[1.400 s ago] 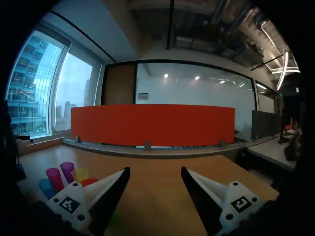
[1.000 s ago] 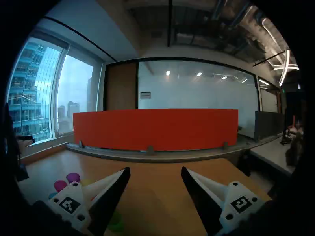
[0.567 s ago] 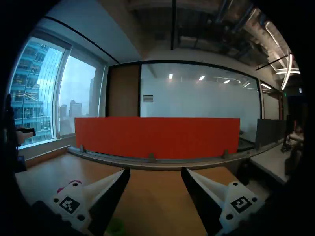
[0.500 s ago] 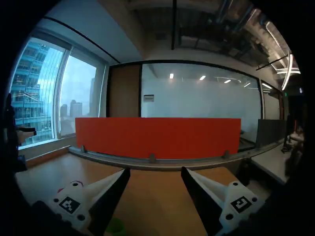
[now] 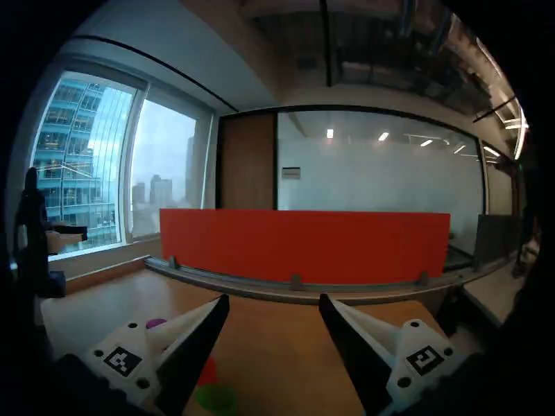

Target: Pour water

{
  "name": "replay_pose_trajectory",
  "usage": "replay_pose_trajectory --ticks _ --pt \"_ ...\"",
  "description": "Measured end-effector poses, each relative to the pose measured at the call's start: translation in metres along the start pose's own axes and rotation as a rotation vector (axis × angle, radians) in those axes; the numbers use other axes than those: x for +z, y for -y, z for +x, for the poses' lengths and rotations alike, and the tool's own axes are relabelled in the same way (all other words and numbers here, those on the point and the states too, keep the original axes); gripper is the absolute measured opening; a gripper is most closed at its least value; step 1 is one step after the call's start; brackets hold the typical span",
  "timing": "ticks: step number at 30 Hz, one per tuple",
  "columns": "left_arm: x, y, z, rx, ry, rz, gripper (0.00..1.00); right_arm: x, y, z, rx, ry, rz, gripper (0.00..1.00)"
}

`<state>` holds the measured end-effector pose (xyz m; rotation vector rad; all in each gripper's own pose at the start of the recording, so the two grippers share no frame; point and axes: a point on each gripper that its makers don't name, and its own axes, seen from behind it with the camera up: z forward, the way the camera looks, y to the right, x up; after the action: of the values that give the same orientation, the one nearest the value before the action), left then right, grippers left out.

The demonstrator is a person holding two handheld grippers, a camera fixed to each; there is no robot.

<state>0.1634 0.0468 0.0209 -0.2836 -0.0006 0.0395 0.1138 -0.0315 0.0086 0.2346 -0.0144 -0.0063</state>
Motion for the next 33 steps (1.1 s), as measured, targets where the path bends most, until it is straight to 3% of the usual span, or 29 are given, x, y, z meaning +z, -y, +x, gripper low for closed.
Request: replay_pose_trajectory --ticks 11,21,33 --pt "-0.008 -0.041 -0.006 -0.033 0.015 -0.182 0.92 -0.008 0.038 0.019 -0.008 -0.009 0.193 1.0" --pt "-0.019 -0.073 -0.017 -0.036 0.03 -0.315 0.92 -0.006 0.052 0.009 -0.041 0.041 0.252 1.0" --pt "-0.024 -0.09 -0.038 -0.023 0.082 -0.434 0.92 -0.01 0.06 -0.017 -0.063 0.135 0.32 1.0"
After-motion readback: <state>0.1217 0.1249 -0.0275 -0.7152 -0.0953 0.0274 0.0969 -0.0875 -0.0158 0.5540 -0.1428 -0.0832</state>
